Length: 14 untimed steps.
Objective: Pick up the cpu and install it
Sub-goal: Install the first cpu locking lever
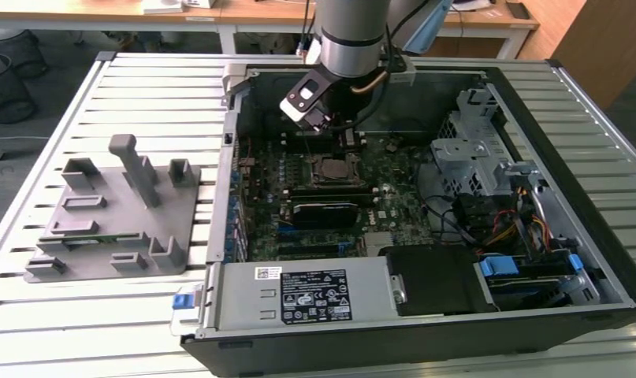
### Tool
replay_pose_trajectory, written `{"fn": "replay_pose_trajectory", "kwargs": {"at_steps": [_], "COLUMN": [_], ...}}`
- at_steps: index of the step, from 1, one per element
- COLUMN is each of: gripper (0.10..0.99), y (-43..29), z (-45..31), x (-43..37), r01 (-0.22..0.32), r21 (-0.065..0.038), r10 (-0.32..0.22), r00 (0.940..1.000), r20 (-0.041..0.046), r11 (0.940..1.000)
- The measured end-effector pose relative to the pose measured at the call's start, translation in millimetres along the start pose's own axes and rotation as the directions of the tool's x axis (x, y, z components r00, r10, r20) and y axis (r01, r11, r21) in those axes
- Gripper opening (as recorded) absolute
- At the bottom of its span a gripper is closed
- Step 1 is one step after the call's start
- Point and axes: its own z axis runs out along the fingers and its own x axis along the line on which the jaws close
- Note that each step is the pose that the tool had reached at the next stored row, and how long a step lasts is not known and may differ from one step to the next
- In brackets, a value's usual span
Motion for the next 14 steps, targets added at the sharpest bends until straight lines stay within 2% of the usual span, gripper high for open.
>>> {"fn": "replay_pose_trajectory", "kwargs": {"at_steps": [14], "gripper": [0.106], "y": [0.1], "z": [-3.1], "x": [0.0], "r01": [0.0], "r21": [0.0], "r10": [0.0], "r00": [1.0], "r20": [0.0002], "r11": [1.0]}}
